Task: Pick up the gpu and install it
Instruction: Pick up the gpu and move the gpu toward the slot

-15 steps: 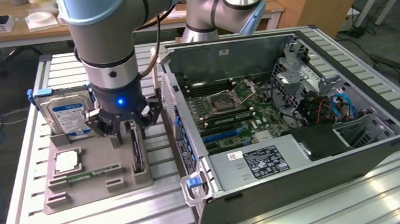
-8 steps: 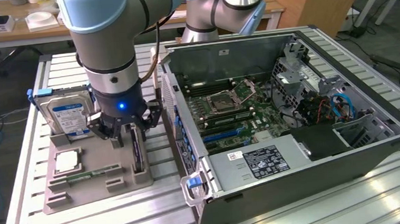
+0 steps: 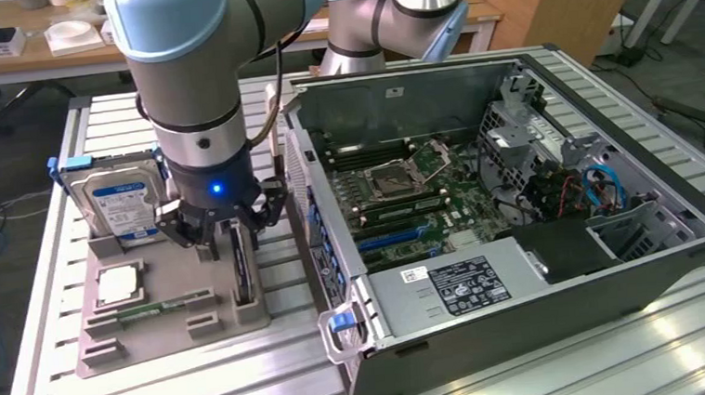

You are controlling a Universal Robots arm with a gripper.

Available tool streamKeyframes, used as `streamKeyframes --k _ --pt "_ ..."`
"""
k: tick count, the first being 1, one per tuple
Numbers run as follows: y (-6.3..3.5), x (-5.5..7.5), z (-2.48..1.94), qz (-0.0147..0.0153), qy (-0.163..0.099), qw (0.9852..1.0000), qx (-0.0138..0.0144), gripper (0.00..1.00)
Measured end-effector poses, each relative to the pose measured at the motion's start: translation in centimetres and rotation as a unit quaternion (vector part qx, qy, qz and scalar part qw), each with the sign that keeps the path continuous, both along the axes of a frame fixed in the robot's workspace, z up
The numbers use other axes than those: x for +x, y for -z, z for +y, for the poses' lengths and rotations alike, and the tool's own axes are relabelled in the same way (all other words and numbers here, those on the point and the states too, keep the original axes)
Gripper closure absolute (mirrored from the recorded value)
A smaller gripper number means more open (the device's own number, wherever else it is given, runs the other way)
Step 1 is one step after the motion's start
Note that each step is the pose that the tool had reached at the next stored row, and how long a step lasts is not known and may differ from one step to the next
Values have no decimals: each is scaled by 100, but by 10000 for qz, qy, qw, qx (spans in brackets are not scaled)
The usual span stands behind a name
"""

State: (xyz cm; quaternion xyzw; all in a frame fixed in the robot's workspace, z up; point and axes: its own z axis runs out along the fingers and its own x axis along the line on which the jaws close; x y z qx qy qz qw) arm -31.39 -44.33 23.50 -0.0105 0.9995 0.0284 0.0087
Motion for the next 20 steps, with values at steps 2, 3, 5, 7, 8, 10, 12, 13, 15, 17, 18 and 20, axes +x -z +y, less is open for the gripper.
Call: streamKeyframes --k 2,3,5,7,8,10,12,13,15,17,18,20 --pt "2 3 0 1 0 10000 0 47" --pt "4 8 0 0 -1 10000 0 47" --pt "5 10 0 0 0 10000 1 47" --pt "4 11 0 1 0 10000 0 47" --pt "4 12 0 1 -1 10000 0 47" --pt "4 12 0 0 -1 10000 0 47" --pt "4 12 0 0 -1 10000 0 49" --pt "4 12 0 0 -1 10000 0 49" --pt "4 12 0 1 0 10000 0 55" --pt "4 12 0 1 -1 10000 0 55" --pt "4 12 0 1 -1 10000 0 55" --pt "4 12 0 1 0 10000 0 57"
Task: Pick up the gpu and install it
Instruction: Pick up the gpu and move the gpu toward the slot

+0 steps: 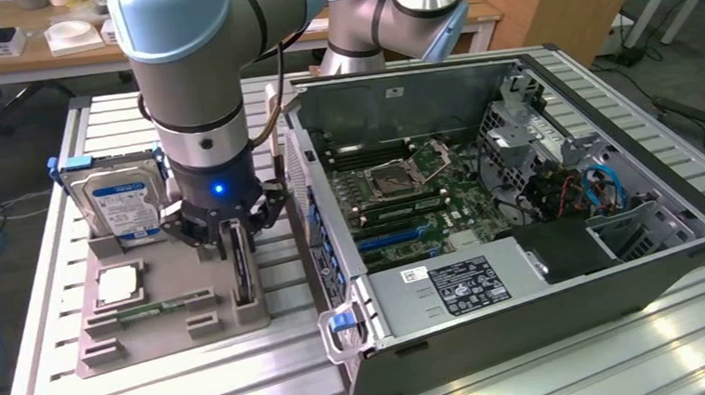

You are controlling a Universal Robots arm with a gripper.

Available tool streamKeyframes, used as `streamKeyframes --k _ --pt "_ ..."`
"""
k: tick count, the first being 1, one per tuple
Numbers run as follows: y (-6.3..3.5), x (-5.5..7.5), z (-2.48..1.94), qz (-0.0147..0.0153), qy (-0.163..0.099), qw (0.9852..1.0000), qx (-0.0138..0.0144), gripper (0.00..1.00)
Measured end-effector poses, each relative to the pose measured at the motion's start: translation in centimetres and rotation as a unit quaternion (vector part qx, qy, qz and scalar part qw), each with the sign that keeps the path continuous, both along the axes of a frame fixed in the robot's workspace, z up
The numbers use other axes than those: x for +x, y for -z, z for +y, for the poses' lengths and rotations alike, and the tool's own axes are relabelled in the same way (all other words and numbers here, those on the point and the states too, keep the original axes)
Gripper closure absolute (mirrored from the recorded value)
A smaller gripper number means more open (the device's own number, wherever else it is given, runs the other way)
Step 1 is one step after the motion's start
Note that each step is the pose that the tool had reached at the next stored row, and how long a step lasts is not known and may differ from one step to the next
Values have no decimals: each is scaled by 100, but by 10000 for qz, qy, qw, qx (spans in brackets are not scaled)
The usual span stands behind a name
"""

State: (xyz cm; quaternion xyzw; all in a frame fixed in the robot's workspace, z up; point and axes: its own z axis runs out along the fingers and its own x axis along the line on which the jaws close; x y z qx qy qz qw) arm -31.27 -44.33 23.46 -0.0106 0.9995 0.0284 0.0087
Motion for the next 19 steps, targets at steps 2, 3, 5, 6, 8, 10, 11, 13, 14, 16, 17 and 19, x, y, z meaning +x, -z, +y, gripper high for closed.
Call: streamKeyframes --k 2,3,5,6,8,10,11,13,14,16,17,19 --pt "0 0 0 0 0 10000 0 64" --pt "0 0 0 0 0 10000 0 64" --pt "0 0 0 0 0 10000 0 64" --pt "5 0 0 -1 0 10000 1 64" --pt "20 1 0 -2 0 10000 1 64" --pt "28 0 0 -2 0 10000 -1 64" --pt "28 0 0 -2 -1 10000 -1 64" --pt "28 0 0 -2 0 10000 -1 64" --pt "28 0 0 -2 0 10000 0 64" --pt "29 0 0 -2 0 10000 0 64" --pt "29 0 0 -3 0 10000 0 64" --pt "29 0 0 -2 -1 10000 0 64"
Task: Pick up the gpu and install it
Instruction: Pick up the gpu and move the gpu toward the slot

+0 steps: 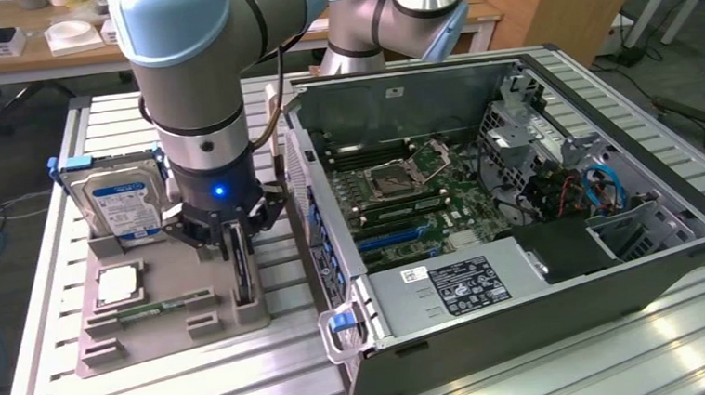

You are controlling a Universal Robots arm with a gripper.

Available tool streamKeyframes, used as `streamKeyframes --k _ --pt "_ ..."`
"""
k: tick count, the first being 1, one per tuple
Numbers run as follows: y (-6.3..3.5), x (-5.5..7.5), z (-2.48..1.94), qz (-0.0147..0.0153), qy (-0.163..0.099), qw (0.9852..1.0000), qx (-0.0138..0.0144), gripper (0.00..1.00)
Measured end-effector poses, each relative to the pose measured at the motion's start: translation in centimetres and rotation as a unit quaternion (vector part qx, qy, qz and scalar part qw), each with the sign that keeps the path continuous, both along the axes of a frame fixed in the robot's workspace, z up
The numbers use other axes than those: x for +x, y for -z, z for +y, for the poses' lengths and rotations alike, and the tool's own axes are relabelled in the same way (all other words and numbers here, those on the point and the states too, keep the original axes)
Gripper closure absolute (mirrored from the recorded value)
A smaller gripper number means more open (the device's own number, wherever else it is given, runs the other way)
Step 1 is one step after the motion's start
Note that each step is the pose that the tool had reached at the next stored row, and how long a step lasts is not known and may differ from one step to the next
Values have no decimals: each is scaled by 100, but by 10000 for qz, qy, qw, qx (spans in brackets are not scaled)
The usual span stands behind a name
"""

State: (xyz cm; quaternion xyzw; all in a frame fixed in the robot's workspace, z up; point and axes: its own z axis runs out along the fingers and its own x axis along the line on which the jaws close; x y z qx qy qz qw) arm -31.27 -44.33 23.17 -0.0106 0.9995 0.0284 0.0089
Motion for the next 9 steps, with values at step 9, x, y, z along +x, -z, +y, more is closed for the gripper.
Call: streamKeyframes --k 9 --pt "0 0 0 0 0 10000 0 72"
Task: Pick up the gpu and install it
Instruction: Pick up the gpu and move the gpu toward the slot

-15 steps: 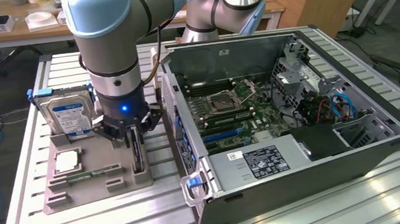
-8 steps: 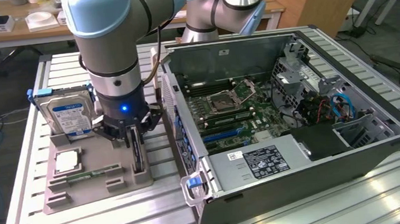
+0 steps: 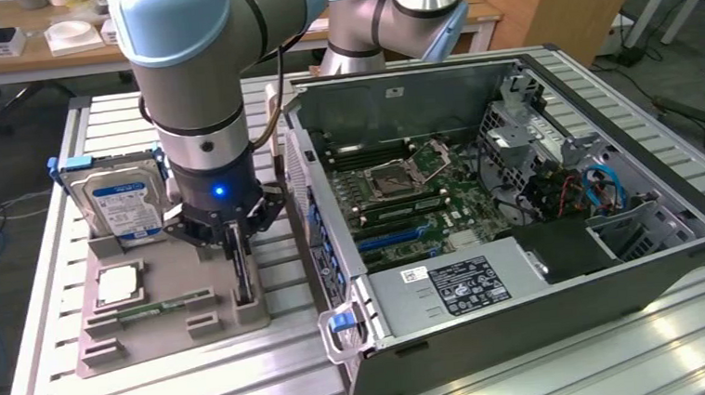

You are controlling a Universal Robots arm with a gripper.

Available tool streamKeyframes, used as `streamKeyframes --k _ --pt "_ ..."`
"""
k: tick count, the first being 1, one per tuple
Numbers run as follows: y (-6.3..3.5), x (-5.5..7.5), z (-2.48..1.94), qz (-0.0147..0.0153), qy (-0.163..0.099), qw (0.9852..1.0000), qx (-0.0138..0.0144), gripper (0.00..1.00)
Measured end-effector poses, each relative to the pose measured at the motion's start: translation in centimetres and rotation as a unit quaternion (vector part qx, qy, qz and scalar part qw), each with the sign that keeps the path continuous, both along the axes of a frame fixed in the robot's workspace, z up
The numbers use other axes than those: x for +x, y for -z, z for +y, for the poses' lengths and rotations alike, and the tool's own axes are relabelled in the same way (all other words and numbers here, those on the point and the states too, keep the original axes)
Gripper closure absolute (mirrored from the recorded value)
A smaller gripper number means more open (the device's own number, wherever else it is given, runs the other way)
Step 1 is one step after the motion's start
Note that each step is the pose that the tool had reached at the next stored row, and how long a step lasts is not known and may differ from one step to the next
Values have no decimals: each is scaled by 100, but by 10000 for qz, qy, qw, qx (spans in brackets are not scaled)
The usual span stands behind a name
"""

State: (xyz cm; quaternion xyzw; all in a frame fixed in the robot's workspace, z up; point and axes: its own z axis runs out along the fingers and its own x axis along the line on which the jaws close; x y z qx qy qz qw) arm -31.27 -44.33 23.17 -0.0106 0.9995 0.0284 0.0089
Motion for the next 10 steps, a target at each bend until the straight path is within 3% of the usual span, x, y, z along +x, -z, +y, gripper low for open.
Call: streamKeyframes --k 10 --pt "1 0 0 -1 -12 10000 0 72"
